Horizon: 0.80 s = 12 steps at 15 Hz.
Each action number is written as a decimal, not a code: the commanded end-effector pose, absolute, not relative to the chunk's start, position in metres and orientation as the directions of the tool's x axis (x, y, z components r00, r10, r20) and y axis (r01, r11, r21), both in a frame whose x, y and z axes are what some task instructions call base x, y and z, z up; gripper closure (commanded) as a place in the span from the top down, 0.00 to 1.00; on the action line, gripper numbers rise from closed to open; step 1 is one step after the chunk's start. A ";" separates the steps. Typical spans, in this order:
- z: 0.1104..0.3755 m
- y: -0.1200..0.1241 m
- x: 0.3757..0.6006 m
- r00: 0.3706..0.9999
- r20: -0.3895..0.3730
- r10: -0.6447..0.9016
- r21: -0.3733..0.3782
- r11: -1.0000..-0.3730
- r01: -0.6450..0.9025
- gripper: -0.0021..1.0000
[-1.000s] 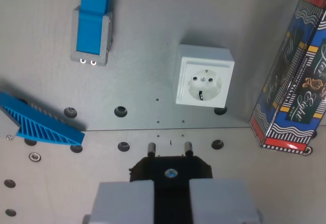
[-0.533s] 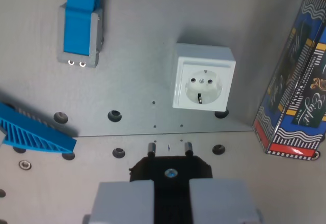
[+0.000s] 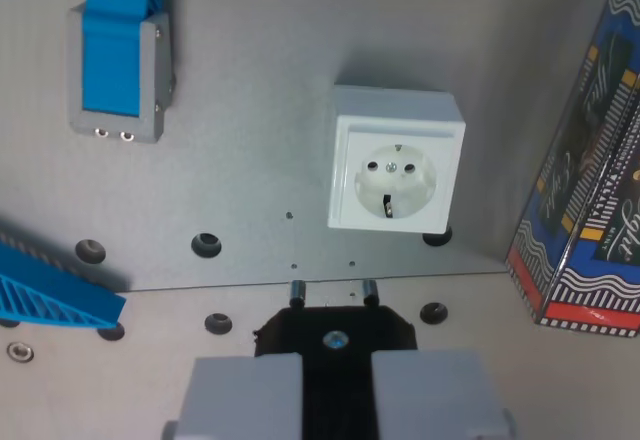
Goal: Move above the white socket
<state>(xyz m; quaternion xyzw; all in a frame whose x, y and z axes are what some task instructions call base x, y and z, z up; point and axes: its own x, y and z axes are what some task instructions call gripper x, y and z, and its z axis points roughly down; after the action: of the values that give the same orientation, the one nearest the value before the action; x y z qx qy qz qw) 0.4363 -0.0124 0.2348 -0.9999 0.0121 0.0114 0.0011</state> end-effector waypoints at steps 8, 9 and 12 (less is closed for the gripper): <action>0.184 -0.026 0.422 0.992 0.064 -0.107 -0.017 -0.994 -0.106 0.00; 0.178 -0.027 0.420 0.992 0.064 -0.109 -0.018 -0.994 -0.108 0.00; 0.163 -0.030 0.416 0.991 0.064 -0.115 -0.022 -0.993 -0.114 0.00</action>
<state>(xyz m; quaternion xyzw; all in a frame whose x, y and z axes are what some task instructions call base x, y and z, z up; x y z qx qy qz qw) 0.4178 -0.0273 0.1701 -0.9994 0.0324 0.0136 0.0013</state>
